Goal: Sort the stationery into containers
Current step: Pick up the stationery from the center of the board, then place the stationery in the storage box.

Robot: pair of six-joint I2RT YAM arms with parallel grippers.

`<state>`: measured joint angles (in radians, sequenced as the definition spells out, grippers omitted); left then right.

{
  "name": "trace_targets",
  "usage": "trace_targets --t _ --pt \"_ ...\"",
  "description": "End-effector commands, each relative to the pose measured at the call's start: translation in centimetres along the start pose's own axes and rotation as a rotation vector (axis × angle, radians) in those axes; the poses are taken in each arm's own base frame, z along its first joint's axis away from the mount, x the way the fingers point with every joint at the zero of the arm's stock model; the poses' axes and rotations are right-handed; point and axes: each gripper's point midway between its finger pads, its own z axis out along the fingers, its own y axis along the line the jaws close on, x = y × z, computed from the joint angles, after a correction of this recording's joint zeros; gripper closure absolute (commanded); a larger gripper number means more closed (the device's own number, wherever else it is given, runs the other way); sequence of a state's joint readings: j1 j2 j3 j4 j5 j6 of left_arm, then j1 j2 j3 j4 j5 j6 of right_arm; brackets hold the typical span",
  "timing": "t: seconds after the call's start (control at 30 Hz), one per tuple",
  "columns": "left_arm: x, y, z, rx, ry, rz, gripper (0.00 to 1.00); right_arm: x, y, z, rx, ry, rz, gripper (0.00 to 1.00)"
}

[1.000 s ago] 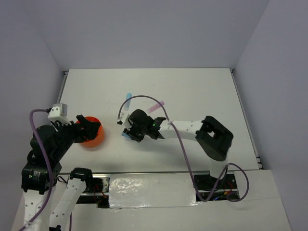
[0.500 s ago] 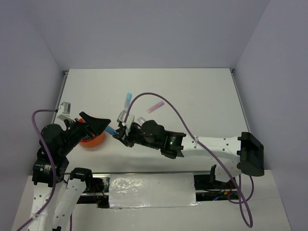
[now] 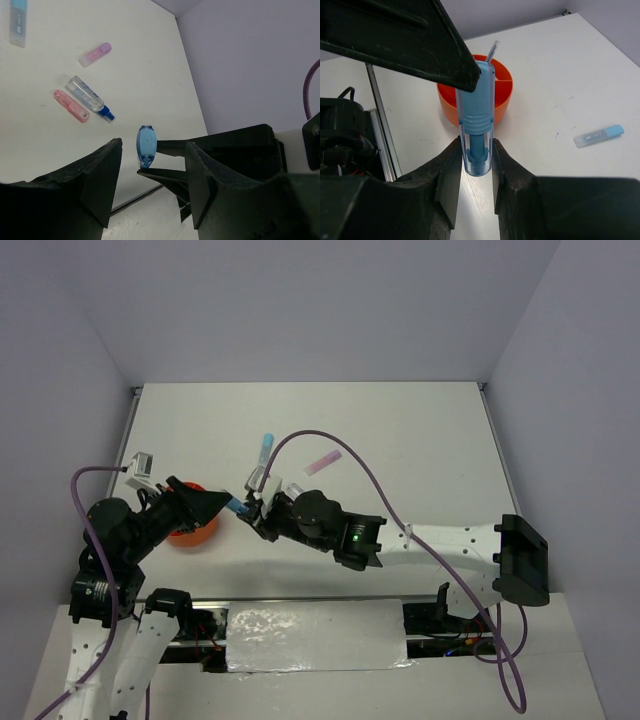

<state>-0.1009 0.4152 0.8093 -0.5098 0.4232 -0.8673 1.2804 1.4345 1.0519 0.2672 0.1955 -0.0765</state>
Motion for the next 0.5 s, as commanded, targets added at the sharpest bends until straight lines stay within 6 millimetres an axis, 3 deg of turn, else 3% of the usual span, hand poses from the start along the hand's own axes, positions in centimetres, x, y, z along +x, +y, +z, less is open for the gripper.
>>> trace_targets --t 0.0,0.07,0.17,0.2,0.27,0.3,0.33,0.43,0.47 --pt "0.1 -0.7 0.4 0.048 0.022 0.024 0.35 -4.4 0.1 -0.2 -0.001 -0.100 0.005 0.83" --pt "0.2 -0.6 0.5 0.049 0.025 0.030 0.35 -4.1 0.2 -0.1 -0.008 -0.087 -0.001 0.83" --pt "0.0 -0.6 0.5 0.051 0.021 0.046 0.50 -4.4 0.6 -0.2 -0.025 -0.086 0.001 0.82" --pt "0.0 -0.5 0.6 0.047 0.020 0.056 0.63 -4.3 0.7 -0.1 -0.034 -0.084 -0.003 0.81" --pt "-0.3 -0.2 0.7 0.018 0.022 0.070 0.80 -4.1 0.9 -0.1 -0.045 -0.075 -0.009 0.78" --pt "-0.4 0.1 0.7 0.000 0.024 0.097 0.95 -3.9 1.1 -0.2 -0.056 -0.073 -0.009 0.78" --pt "-0.2 0.9 0.8 -0.038 0.041 0.100 1.00 -3.7 1.3 -0.2 -0.067 -0.069 -0.010 0.76" --pt "-1.5 1.8 0.7 -0.111 0.005 0.174 1.00 -3.4 2.5 -0.7 -0.145 -0.077 -0.026 0.57" --pt "-2.4 2.4 0.4 -0.161 -0.026 0.197 1.00 -3.5 2.5 -0.9 -0.148 -0.082 -0.027 0.25"
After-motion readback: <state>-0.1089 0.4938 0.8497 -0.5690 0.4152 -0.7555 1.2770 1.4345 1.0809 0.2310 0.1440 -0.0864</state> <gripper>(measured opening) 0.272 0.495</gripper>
